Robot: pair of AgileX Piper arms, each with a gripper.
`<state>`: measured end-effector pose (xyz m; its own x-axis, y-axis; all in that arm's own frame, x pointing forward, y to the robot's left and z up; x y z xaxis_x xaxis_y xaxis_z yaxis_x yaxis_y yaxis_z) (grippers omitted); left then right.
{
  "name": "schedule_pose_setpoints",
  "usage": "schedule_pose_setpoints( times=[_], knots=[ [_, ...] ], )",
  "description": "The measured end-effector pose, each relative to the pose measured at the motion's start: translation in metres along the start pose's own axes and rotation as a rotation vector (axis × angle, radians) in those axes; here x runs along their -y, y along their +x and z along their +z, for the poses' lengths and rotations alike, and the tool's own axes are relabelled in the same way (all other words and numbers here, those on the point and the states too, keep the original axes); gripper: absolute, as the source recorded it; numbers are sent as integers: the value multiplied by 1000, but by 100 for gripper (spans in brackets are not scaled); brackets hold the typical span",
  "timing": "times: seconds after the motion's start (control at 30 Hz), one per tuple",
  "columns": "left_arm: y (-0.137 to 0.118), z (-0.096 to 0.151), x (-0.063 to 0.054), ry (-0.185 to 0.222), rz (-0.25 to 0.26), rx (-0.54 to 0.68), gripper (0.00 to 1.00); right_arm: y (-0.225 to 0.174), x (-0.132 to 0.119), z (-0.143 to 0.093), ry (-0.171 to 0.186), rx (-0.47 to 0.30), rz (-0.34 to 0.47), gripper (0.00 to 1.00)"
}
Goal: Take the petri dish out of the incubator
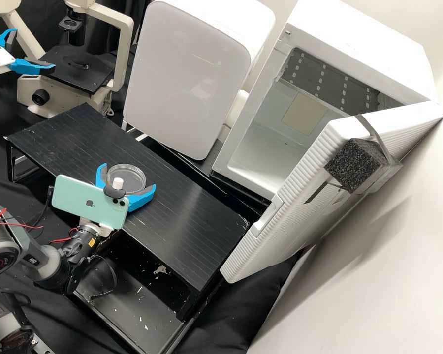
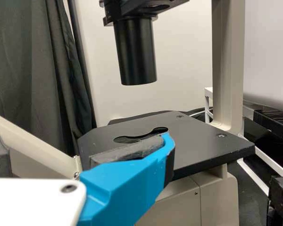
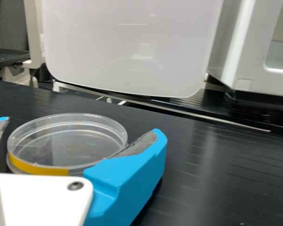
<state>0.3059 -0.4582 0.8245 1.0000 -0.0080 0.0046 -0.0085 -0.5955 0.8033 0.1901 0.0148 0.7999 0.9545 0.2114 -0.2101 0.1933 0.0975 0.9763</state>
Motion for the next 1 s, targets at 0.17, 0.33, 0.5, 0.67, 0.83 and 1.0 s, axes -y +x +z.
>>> schedule_pose_setpoints(
  times=[0.17,0.33,0.5,0.67,0.83,1.0],
  knots=[
    [0,0,0,0,0,0,100,0,-1,0,0,1,6,100],
    [0,0,0,0,0,0,100,-6,-10,-8,-15,-24,49,100],
    [0,0,0,0,0,0,100,-12,-16,-20,-14,-83,72,100],
    [0,0,0,0,0,0,100,-17,-18,-26,7,-113,76,100],
    [0,0,0,0,0,0,100,-23,-22,-26,52,-66,191,100],
    [0,0,0,0,0,0,100,-29,-28,-26,87,-32,294,100]
  ],
)
